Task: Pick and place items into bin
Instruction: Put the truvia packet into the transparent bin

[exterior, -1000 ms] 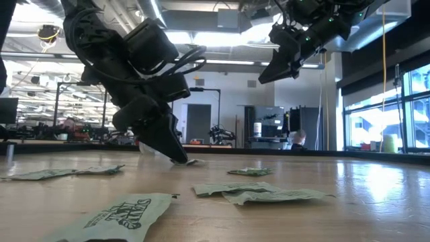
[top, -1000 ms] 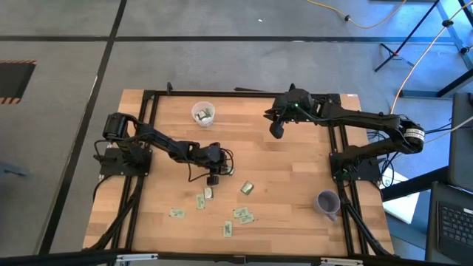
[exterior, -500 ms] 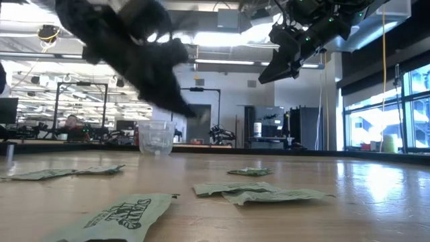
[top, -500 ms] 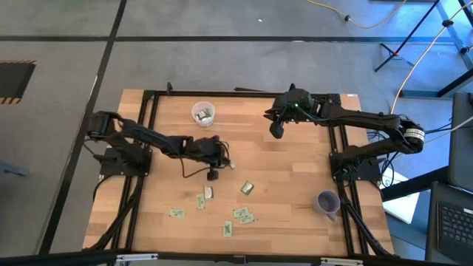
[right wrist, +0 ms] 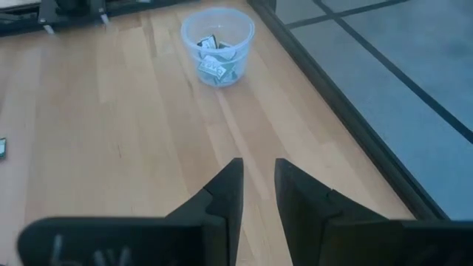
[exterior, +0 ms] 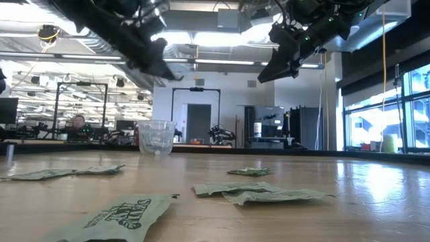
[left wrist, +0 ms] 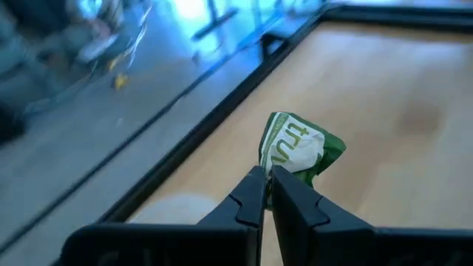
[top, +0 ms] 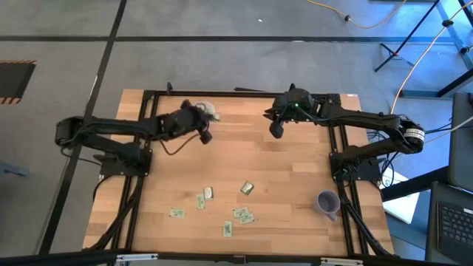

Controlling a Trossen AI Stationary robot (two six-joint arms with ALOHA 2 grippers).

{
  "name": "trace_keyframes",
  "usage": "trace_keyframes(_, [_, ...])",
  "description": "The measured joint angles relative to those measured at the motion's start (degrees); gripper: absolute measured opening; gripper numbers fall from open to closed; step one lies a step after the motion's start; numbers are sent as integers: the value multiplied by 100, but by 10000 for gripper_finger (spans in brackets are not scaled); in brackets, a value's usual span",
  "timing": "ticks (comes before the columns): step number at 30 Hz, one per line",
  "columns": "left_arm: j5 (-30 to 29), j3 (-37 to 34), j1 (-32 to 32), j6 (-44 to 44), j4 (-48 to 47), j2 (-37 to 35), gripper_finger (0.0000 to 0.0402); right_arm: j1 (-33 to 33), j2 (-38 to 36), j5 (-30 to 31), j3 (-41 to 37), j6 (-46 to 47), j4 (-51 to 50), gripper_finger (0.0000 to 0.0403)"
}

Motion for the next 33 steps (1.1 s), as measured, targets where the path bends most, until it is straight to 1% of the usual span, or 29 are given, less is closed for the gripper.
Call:
trace_keyframes(3, [-6, 0, 376, -382, -443, 52, 17, 0, 0, -2, 0, 5, 163, 83])
trace_keyframes(6, [-12, 0, 694, -538, -735, 203, 17, 0, 0, -4, 0, 5, 276, 83])
trace_keyframes(15, [-2, 0, 1257, -593, -636, 843, 18, 0, 0, -24, 0, 15, 389, 83])
trace_keyframes(21, [71, 0, 1404, -692, -637, 1235, 20, 0, 0, -24, 0, 18, 386, 83])
trace_keyframes(26, [303, 0, 1431, -846, -619, 1342, 40, 0, 0, -24, 0, 15, 385, 83])
trace_keyframes(30, [308, 0, 1431, -956, -606, 1240, 55, -2, 0, -24, 0, 8, 384, 83])
trace_keyframes(33, [314, 0, 1416, -1133, -529, 938, 60, 0, 0, -24, 0, 5, 383, 83])
